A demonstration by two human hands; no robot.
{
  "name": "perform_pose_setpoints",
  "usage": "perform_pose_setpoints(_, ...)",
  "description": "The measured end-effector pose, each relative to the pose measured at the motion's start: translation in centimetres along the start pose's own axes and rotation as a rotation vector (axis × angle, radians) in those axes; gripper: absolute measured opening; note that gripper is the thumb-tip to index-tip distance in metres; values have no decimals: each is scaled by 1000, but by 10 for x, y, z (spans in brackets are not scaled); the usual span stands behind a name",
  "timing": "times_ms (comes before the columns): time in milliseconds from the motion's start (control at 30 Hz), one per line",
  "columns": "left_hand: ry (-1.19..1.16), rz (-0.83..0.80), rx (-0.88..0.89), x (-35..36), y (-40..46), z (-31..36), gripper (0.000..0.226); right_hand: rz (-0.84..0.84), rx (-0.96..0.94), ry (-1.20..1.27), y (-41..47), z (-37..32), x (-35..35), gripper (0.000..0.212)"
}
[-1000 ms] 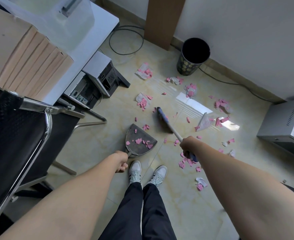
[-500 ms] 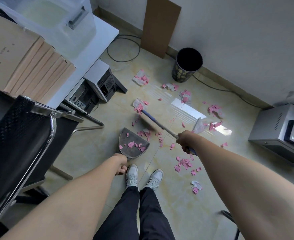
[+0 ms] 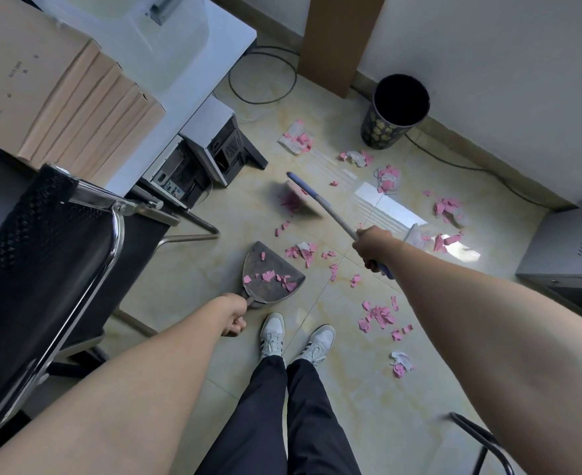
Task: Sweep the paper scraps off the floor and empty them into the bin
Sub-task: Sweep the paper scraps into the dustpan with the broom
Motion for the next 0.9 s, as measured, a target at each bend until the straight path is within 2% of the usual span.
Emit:
perform_pose_setpoints(133, -28, -1, -39, -1, 15, -5, 27, 36, -7, -25, 10, -3, -3, 31)
perform_pose_setpoints(434, -33, 36, -50, -6, 27, 11, 28, 46, -13, -172, 14, -16, 4, 32)
perform_pose_setpoints(667, -47, 60, -43, -7, 23, 15, 27, -98, 58, -245, 13, 4, 16, 39)
perform_pose_setpoints(901, -44, 72, -36, -6, 17, 17, 27, -180, 113, -194, -6, 2, -34, 46)
Point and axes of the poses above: each hand's wrist, its own y-axis towards the middle knuckle, its own x-axis out of the palm, z = x × y, the point moved 6 cm from there along y, towards the middle knuckle, and after that the axes turned 1 degree about -z, right-handed, at the moved point
